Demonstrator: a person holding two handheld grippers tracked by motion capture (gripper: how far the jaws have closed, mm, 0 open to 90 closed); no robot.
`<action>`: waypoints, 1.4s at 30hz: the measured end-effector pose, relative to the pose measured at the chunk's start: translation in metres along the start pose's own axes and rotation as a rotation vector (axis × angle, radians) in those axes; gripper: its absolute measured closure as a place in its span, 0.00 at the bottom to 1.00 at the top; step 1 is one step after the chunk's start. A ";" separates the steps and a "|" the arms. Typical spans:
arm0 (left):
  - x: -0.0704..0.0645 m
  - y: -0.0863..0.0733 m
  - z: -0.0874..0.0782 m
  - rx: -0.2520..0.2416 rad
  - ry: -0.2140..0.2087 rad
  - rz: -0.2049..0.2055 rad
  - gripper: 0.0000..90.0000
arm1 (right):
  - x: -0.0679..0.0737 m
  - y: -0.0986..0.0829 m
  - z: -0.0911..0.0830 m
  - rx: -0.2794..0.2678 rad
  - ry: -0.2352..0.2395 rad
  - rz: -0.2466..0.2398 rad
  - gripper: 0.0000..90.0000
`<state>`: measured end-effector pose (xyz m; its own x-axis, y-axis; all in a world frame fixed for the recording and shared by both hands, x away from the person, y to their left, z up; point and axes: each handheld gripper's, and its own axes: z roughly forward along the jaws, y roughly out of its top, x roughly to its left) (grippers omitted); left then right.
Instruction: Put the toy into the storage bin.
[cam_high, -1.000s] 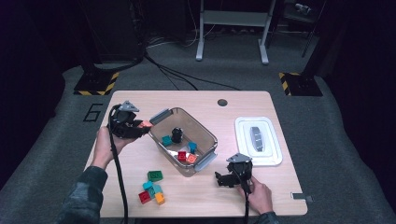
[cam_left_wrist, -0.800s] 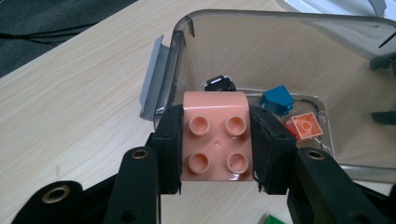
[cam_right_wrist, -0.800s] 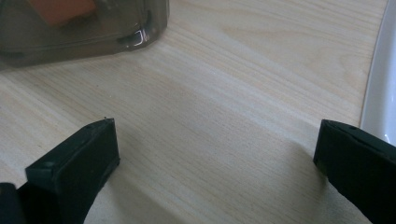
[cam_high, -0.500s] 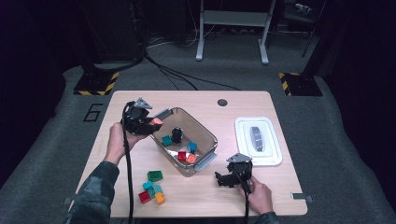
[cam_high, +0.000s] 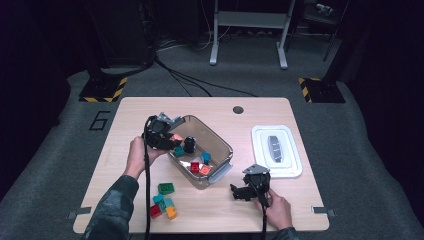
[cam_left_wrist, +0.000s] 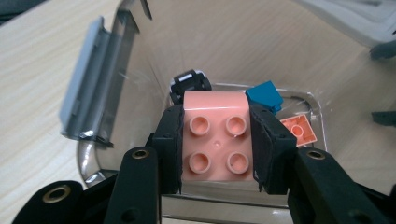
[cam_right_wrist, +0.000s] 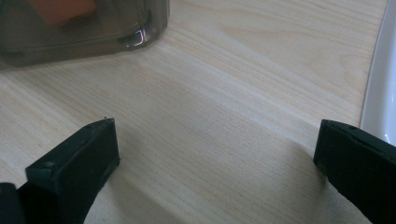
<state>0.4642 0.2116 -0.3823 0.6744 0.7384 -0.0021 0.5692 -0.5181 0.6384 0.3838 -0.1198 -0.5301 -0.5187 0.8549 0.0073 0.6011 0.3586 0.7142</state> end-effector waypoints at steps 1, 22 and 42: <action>0.000 -0.001 0.002 0.004 -0.004 -0.002 0.65 | 0.000 0.000 0.000 0.000 0.000 0.000 0.00; 0.003 -0.014 0.004 0.027 -0.040 -0.018 0.49 | 0.000 0.000 0.000 0.000 0.000 0.000 0.00; 0.011 -0.067 -0.058 -0.070 0.011 -0.029 0.13 | 0.000 0.000 0.000 -0.001 0.001 -0.004 0.00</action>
<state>0.4061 0.2796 -0.3802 0.6526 0.7576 -0.0137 0.5541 -0.4649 0.6906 0.3841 -0.1201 -0.5301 -0.5217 0.8531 0.0051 0.5986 0.3617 0.7147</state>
